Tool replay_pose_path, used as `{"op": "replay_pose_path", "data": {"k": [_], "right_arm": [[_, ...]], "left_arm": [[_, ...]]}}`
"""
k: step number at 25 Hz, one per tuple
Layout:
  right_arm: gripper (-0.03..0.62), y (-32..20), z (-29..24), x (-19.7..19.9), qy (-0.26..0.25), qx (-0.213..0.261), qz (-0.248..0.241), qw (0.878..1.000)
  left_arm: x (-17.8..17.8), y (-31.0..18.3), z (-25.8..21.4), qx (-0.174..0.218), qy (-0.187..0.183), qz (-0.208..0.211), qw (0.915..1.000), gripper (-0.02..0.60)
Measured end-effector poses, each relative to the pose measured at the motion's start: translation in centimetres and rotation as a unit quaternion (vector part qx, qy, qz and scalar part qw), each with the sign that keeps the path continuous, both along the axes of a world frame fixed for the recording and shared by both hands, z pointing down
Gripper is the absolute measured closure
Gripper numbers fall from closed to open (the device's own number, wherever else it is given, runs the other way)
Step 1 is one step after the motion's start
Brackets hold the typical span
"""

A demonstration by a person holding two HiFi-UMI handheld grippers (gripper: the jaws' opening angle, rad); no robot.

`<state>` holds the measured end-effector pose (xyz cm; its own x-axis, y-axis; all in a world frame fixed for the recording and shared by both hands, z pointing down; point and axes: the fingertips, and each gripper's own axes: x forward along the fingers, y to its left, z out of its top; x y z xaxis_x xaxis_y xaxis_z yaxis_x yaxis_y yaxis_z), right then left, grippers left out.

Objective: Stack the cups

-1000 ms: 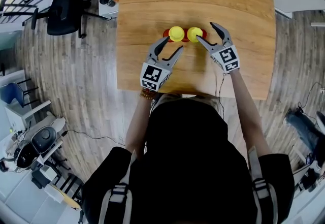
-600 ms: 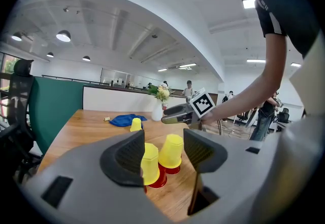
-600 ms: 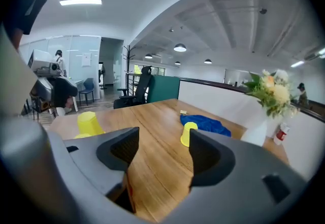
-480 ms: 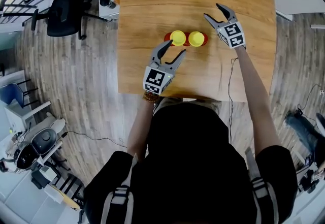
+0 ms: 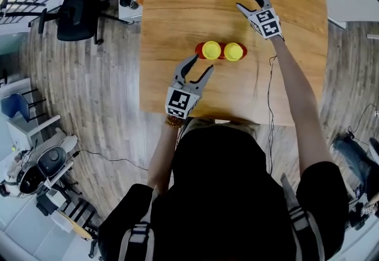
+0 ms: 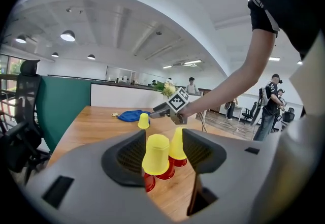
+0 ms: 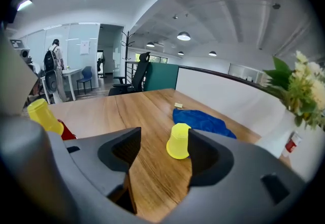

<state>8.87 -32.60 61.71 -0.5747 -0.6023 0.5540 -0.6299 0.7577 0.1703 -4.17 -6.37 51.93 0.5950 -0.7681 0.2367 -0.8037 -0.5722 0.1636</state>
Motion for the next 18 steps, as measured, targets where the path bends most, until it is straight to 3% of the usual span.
{"op": "replay_pose_path", "data": {"k": [8, 18], "right_arm": [[0.295, -5.0, 2.3, -0.1, 0.014, -0.02, 0.027, 0.999], [0.295, -6.6, 5.1, -0.9, 0.043, -0.046, 0.021, 0.998]], "left_arm": [[-1.4, -0.6, 0.6, -0.006, -0.007, -0.018, 0.9998, 0.338], [-2.0, -1.1, 0.9, -0.015, -0.009, -0.025, 0.9995, 0.342]]}}
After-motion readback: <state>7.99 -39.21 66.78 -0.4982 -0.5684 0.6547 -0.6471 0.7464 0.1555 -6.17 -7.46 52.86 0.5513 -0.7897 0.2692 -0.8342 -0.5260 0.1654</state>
